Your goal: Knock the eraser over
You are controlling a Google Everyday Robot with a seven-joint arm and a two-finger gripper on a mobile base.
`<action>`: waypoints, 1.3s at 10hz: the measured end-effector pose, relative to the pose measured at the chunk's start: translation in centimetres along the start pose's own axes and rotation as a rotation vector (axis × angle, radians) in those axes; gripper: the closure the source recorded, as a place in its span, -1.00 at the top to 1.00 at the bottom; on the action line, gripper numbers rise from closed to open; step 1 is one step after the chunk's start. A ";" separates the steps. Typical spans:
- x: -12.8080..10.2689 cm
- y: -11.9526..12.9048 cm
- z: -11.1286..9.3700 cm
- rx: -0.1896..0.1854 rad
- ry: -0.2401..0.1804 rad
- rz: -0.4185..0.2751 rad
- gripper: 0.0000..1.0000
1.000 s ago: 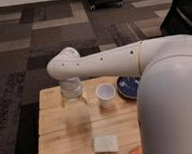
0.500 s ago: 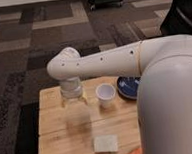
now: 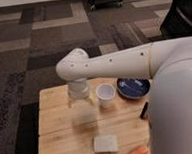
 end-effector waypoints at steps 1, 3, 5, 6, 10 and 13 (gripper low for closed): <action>0.3 -2.1 -0.1 -0.004 -0.004 0.003 0.30; 1.4 -6.7 -0.6 0.005 -0.011 0.007 0.30; 3.5 -11.8 -1.1 0.028 -0.005 0.044 0.30; 3.8 -12.7 -1.2 0.034 -0.004 0.052 0.30; 3.7 -12.3 -1.2 0.030 -0.006 0.048 0.30; 3.7 -12.4 -1.2 0.031 -0.007 0.047 0.30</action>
